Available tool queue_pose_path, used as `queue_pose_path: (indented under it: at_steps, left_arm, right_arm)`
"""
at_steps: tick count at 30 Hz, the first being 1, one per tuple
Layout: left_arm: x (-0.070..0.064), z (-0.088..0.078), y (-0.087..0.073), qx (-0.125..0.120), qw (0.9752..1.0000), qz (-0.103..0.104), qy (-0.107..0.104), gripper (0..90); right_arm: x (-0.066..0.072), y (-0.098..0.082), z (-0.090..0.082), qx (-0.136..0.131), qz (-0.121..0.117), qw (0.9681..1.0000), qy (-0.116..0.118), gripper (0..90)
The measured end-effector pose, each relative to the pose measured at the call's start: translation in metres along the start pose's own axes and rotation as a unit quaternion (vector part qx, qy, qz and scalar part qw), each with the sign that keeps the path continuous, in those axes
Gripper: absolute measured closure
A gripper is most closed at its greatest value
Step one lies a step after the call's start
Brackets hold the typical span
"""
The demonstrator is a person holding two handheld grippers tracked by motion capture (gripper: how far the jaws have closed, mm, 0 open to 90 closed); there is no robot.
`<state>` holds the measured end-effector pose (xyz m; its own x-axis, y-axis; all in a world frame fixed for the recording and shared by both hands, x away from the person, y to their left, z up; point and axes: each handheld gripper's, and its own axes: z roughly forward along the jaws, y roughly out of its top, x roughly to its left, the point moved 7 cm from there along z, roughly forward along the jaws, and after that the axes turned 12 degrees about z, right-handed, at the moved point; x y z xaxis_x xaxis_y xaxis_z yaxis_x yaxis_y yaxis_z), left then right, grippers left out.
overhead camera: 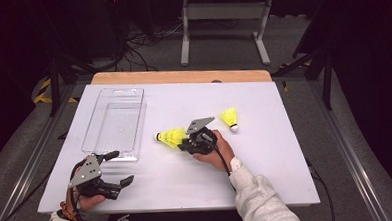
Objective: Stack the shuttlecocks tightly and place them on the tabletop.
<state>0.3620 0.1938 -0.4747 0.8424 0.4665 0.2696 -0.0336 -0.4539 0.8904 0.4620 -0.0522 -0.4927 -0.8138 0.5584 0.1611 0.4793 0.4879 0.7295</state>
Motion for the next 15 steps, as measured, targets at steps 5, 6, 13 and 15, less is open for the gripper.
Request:
queue_pose_path:
  at_steps: [5, 6, 13, 15]
  left_arm:
    - [0.0, 0.0, 0.0, 0.0, 1.0, -0.001, 0.001, 7.9]
    - [0.0, 0.0, 0.0, 0.001, 1.0, 0.0, 0.001, 7.9]
    - [0.0, 0.0, 0.0, 0.001, 1.0, 0.0, 0.0, 7.9]
    - [0.0, 0.0, 0.0, 0.001, 1.0, 0.0, 0.0, 7.9]
  right_arm:
    - [0.0, 0.0, -0.005, -0.003, 0.001, 1.0, -0.002, 74.5]
    - [0.0, 0.0, -0.006, -0.005, 0.001, 1.0, -0.001, 74.4]
    - [0.001, 0.001, -0.013, -0.012, -0.003, 0.9999, -0.009, 74.3]
    - [0.003, 0.001, -0.015, -0.011, -0.004, 0.9999, -0.01, 74.4]
